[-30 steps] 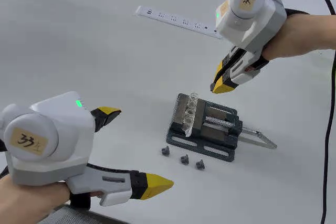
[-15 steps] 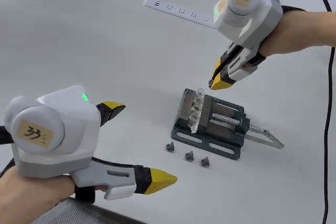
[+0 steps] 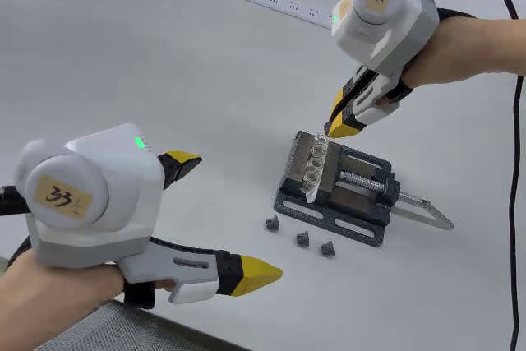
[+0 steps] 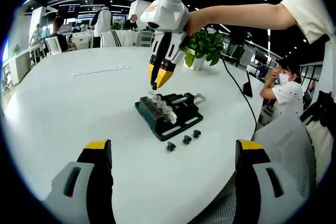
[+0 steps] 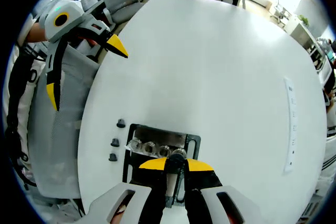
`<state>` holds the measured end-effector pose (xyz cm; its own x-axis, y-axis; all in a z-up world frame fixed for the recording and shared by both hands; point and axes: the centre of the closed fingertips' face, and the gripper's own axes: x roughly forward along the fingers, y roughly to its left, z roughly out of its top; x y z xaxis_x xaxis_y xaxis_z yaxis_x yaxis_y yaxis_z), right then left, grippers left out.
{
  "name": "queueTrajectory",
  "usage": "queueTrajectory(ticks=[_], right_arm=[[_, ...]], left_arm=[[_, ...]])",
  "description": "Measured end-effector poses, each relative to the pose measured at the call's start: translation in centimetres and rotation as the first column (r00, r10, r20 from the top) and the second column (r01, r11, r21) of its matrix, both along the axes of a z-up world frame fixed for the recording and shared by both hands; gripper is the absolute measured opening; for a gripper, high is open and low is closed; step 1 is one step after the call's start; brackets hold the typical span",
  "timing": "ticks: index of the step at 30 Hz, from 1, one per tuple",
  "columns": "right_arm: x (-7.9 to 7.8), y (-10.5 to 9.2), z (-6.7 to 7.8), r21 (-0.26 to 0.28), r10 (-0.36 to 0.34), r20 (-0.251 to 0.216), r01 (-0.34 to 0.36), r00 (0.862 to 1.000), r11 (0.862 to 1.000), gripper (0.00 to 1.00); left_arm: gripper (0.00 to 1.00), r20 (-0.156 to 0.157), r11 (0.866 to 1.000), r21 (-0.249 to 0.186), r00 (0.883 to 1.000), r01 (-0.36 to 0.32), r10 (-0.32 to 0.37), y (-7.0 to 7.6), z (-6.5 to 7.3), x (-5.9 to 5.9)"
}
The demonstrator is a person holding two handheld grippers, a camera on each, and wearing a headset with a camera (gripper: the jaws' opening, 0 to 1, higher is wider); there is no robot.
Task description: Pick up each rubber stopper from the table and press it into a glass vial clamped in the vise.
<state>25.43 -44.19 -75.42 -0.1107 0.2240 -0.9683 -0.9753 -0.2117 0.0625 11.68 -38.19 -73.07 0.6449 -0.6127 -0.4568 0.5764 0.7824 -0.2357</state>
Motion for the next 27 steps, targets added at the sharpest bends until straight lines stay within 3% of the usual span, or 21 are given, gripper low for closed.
queueTrajectory(ticks=[16, 27], right_arm=[[0.5, 0.2, -1.3, -0.006, 0.013, -0.004, -0.013, 1.0, 1.0, 0.08], [0.0, 0.2, -1.1, 0.011, 0.003, -0.013, -0.003, 1.0, 1.0, 0.08]], left_arm=[[0.98, -0.017, 1.0, -0.005, 1.0, -0.006, 0.006, 0.2, -0.7, 0.0], [0.97, -0.023, 1.0, -0.008, 1.0, -0.007, 0.007, 0.0, -0.9, 0.0]])
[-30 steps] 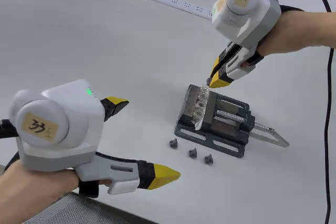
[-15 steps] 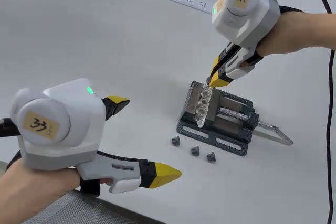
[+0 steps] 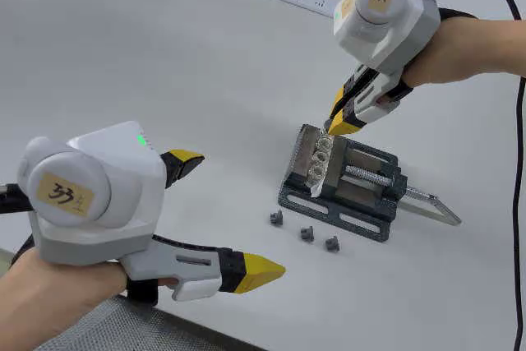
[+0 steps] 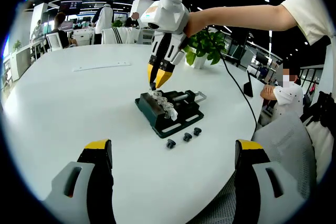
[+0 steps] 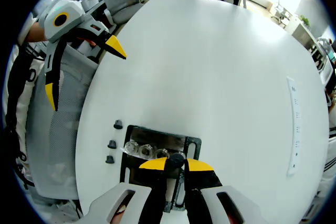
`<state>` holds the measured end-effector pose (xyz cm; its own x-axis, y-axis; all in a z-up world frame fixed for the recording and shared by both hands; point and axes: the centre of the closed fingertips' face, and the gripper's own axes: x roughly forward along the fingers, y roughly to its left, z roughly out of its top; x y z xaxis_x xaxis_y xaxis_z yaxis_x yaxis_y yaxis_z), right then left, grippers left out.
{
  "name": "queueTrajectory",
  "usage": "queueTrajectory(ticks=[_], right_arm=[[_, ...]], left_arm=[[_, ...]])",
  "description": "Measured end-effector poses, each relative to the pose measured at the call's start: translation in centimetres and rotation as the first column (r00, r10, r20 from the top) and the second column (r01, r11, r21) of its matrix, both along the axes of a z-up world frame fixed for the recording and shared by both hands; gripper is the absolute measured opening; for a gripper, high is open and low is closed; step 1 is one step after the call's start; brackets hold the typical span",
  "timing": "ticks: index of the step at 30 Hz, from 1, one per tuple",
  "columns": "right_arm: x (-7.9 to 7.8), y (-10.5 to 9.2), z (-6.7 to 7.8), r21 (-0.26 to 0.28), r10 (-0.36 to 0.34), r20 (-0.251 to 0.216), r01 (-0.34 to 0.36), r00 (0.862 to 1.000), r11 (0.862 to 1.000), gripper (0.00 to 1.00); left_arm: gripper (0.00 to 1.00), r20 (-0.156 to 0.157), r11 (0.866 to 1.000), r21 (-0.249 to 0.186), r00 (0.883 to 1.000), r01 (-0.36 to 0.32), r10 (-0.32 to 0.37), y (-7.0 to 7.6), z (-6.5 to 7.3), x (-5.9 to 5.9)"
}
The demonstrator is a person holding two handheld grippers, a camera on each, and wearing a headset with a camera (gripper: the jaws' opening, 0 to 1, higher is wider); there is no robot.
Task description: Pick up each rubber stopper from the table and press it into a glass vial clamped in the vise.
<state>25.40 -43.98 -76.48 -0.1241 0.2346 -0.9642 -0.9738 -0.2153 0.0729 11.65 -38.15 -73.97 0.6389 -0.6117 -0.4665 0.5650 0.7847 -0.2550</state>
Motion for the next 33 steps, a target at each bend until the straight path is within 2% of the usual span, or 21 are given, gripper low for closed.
queueTrajectory(ticks=[13, 26, 33], right_arm=[[0.03, 0.14, -0.05, 0.003, -0.006, -0.004, 0.006, 1.0, 1.0, 0.07], [0.07, 0.3, -0.15, 0.032, -0.042, -0.024, 0.043, 0.999, 0.999, 0.07], [0.09, 0.34, -0.2, 0.016, -0.034, -0.018, 0.034, 0.999, 0.999, 0.07]], left_arm=[[0.97, -0.002, 1.0, -0.003, 1.0, 0.0, 0.0, -0.06, -0.14, -0.01], [0.97, -0.005, 1.0, -0.005, 1.0, 0.002, -0.002, -0.06, -0.27, -0.12], [0.97, -0.004, 1.0, -0.006, 1.0, 0.003, -0.003, -0.13, -0.2, -0.1]])
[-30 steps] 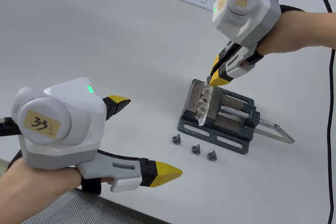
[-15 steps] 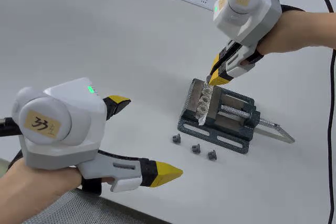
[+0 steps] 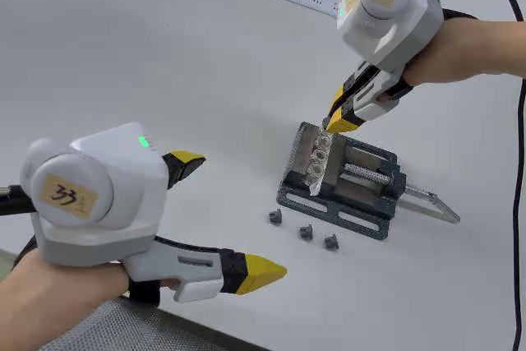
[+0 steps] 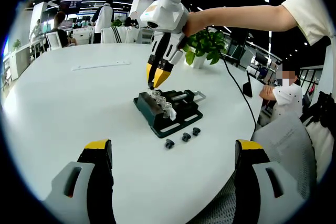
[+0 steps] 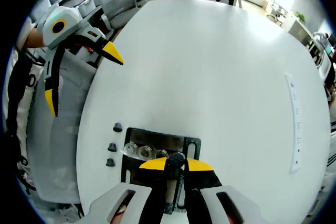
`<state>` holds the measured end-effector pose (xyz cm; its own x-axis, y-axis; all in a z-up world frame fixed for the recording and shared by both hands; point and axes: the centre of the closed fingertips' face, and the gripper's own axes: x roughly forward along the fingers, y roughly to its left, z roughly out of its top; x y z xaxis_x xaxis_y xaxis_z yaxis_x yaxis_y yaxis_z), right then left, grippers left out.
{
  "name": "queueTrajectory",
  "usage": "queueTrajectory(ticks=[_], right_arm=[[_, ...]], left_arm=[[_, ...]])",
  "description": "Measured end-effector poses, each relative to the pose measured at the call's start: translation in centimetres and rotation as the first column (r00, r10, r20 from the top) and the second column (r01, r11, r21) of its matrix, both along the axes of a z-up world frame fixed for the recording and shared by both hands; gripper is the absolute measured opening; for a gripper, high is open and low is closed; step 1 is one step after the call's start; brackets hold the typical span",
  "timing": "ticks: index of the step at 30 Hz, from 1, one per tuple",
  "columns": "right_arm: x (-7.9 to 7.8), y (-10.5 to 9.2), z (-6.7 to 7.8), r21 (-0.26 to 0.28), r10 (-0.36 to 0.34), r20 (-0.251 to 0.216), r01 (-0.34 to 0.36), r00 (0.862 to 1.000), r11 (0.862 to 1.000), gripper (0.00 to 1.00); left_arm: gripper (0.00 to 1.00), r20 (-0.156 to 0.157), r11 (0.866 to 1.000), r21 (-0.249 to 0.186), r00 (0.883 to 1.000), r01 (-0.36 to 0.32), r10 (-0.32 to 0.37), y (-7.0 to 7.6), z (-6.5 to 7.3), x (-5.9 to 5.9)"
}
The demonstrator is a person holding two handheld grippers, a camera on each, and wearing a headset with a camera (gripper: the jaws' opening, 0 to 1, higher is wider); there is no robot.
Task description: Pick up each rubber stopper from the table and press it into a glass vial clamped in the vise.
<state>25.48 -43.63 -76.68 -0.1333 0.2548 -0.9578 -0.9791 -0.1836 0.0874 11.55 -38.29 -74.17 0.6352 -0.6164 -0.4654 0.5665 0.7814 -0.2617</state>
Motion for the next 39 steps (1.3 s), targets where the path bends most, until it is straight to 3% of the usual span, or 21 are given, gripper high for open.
queueTrajectory(ticks=[13, 23, 34, 39], right_arm=[[0.23, -0.37, -0.16, -0.036, -0.021, -0.008, 0.02, 1.0, 0.999, 0.05], [0.21, -0.17, -0.25, -0.009, -0.089, -0.014, 0.089, 0.996, 0.996, 0.05], [0.59, -0.17, -0.36, 0.011, -0.191, -0.002, 0.191, 0.982, 0.982, 0.05], [0.5, -0.19, -0.31, 0.015, -0.19, 0.006, 0.19, 0.982, 0.982, 0.06]], left_arm=[[0.97, -0.002, 1.0, 0.0, 1.0, 0.0, 0.0, -0.02, -0.12, 0.13], [0.97, 0.001, 1.0, -0.006, 1.0, 0.006, -0.006, -0.43, -0.03, 0.26], [0.97, -0.001, 1.0, -0.006, 1.0, 0.003, -0.003, -0.39, -0.08, 0.21], [0.97, 0.0, 1.0, -0.006, 1.0, 0.006, -0.006, -0.4, -0.06, 0.22]])
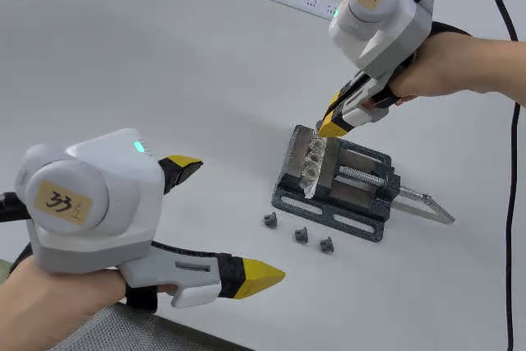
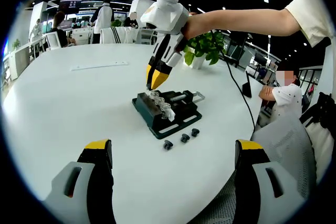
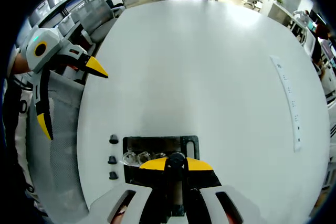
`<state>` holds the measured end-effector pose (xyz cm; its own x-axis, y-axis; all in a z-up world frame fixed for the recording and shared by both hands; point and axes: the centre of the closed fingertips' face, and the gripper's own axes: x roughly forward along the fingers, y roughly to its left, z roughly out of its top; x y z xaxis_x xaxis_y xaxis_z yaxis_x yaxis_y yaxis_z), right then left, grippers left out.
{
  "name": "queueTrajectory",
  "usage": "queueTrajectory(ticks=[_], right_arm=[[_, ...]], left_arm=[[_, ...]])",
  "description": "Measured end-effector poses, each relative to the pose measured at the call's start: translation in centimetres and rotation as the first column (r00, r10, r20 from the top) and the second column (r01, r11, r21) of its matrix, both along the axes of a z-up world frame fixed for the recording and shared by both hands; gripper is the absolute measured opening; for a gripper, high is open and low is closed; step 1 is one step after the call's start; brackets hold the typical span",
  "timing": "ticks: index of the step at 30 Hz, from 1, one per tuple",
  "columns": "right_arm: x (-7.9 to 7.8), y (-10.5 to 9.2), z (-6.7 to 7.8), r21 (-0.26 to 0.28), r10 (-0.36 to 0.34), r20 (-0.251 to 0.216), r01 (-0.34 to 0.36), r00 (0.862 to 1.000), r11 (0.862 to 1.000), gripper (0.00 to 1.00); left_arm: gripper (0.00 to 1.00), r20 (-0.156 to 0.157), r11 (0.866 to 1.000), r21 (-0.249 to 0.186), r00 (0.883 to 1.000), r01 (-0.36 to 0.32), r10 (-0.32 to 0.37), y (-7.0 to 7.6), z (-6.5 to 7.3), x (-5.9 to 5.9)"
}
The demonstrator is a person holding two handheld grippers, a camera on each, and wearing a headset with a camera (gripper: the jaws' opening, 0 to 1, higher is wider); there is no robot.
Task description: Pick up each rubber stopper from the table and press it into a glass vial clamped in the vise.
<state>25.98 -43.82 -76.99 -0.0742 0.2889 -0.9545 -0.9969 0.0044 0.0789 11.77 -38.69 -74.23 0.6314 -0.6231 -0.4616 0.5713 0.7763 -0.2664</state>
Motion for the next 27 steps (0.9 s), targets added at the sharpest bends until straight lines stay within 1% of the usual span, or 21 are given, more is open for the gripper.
queueTrajectory(ticks=[6, 11, 13, 14, 15, 17, 20, 21, 23, 24, 25, 27], right_arm=[[-0.25, -0.06, 0.11, -0.008, 0.036, 0.025, -0.036, 0.999, 0.999, 0.07], [-0.09, 0.09, 0.07, -0.005, 0.04, 0.023, -0.04, 0.999, 0.999, 0.08], [-0.21, 0.03, -0.04, -0.007, 0.059, 0.03, -0.059, 0.998, 0.998, 0.08], [-0.2, 0.03, -0.19, -0.009, 0.058, 0.032, -0.058, 0.998, 0.998, 0.08], [-0.27, -0.12, -0.22, -0.017, 0.08, 0.04, -0.079, 0.996, 0.997, 0.08], [-0.37, -0.09, -0.09, -0.015, 0.074, 0.042, -0.073, 0.996, 0.997, 0.08], [-0.15, 0.03, -0.36, -0.009, 0.076, 0.039, -0.075, 0.996, 0.997, 0.1], [-0.28, 0.11, -0.32, 0.0, 0.079, 0.036, -0.079, 0.996, 0.997, 0.11], [-0.63, 0.11, -0.44, 0.0, 0.06, 0.02, -0.06, 0.998, 0.998, 0.23], [-0.52, 0.15, -0.41, 0.002, 0.073, 0.031, -0.073, 0.997, 0.997, 0.23], [-0.46, 0.25, -0.33, 0.008, 0.079, 0.036, -0.08, 0.996, 0.997, 0.21], [-0.66, 0.28, -0.23, 0.011, 0.071, 0.027, -0.071, 0.997, 0.997, 0.25]], left_arm=[[0.97, 0.004, 1.0, -0.002, 1.0, -0.002, 0.002, 0.04, 0.08, 0.17], [0.97, 0.003, 1.0, -0.003, 1.0, -0.003, 0.003, -0.05, 0.07, 0.13], [0.97, 0.0, 1.0, -0.003, 1.0, -0.003, 0.003, -0.03, 0.01, 0.1], [0.97, 0.0, 1.0, -0.004, 1.0, -0.002, 0.002, -0.04, 0.01, 0.09], [0.97, 0.001, 1.0, -0.004, 1.0, -0.003, 0.003, -0.05, 0.04, 0.1], [0.97, 0.0, 1.0, -0.004, 1.0, -0.003, 0.003, -0.04, 0.06, 0.08], [0.97, -0.002, 1.0, -0.005, 1.0, -0.005, 0.005, 0.09, -0.03, 0.08], [0.97, -0.002, 1.0, -0.004, 1.0, -0.006, 0.006, 0.1, -0.05, 0.08], [0.97, -0.002, 1.0, -0.005, 1.0, -0.005, 0.005, 0.05, -0.02, 0.05], [0.97, -0.003, 1.0, -0.005, 1.0, -0.005, 0.005, 0.03, -0.01, 0.04], [0.97, -0.002, 1.0, -0.005, 1.0, -0.005, 0.005, 0.01, 0.01, 0.04], [0.97, -0.001, 1.0, -0.005, 1.0, -0.005, 0.005, -0.04, 0.06, 0.04]])
